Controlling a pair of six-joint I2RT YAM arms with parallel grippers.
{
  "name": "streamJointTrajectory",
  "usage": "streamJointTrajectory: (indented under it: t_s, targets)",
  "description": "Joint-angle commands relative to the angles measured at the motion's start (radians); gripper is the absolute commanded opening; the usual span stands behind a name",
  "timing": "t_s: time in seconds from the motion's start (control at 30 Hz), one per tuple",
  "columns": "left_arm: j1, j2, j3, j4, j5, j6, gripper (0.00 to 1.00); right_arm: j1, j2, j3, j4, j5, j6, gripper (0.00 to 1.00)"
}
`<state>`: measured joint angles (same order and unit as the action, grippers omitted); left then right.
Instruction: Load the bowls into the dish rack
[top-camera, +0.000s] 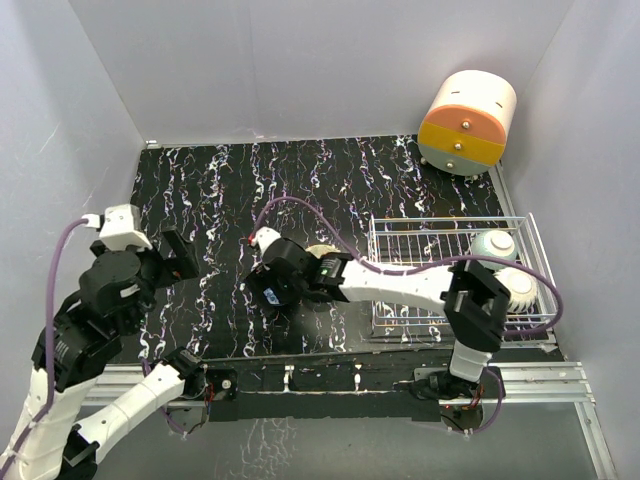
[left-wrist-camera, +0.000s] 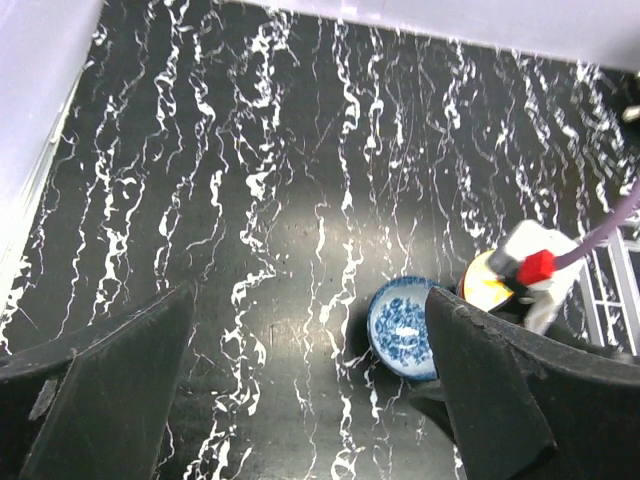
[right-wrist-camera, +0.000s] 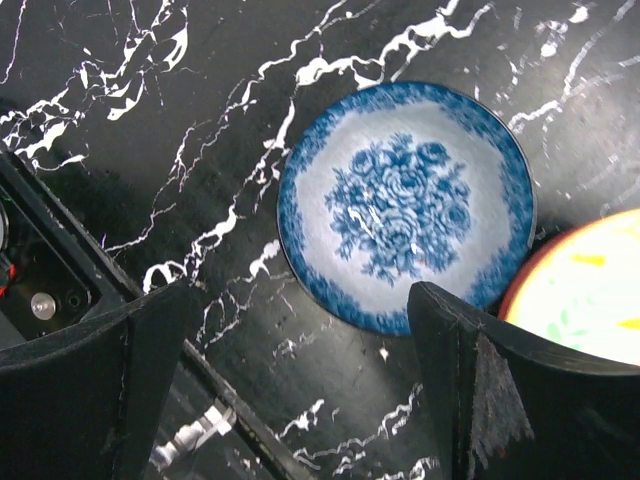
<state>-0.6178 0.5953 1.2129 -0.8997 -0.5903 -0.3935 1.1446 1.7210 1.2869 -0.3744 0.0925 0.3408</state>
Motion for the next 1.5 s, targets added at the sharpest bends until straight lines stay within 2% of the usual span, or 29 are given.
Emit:
streamJointTrajectory:
  t_s: [0.0,0.1,0.23,0.4,0.5,0.67,0.83,0.93,1.0,1.1,1.3,1.47]
  targets:
    - [-0.005,-0.033,0.054,-0.007,-0.08,-0.01,0.97,-0.003,0.099,0.085,0.115,-0.056,-0.071,0.93]
    - [-0.005,-0.05,0.054,-0.003,-0.096,-0.009,0.97,-0.004,0.172,0.132,0.117,-0.077,-0.088,0.9]
    - [-0.005,-0.062,0.059,-0.013,-0.108,-0.01,0.97,-0.002,0.236,0.172,0.1,-0.059,-0.084,0.81]
    - [-0.006,-0.075,0.055,-0.024,-0.117,-0.014,0.97,0.0,0.267,0.18,0.095,-0.032,-0.074,0.6]
    - [-0.005,-0.085,0.047,-0.027,-0.115,-0.017,0.97,0.006,0.29,0.178,0.084,-0.013,-0.075,0.54]
    - [-0.005,-0.096,0.036,-0.032,-0.114,-0.024,0.97,0.044,0.316,0.191,0.053,0.079,-0.084,0.35]
    - [-0.005,-0.102,0.035,-0.036,-0.11,-0.028,0.97,0.077,0.329,0.219,0.022,0.167,-0.089,0.31]
    - [-0.005,-0.109,0.038,-0.043,-0.112,-0.031,0.97,0.087,0.33,0.236,-0.002,0.193,-0.089,0.15]
    - [-0.005,-0.116,0.041,-0.048,-0.118,-0.031,0.97,0.089,0.313,0.245,-0.012,0.174,-0.085,0.08]
    - [-0.005,-0.121,0.05,-0.058,-0.124,-0.031,0.97,0.09,0.247,0.227,0.029,0.086,-0.075,0.08]
    - [-0.005,-0.114,0.063,-0.061,-0.128,-0.023,0.97,0.069,0.039,0.138,0.22,-0.105,-0.027,0.08]
    - [-0.005,-0.113,0.065,-0.05,-0.123,-0.019,0.97,-0.028,-0.198,-0.03,0.419,-0.278,0.076,0.08]
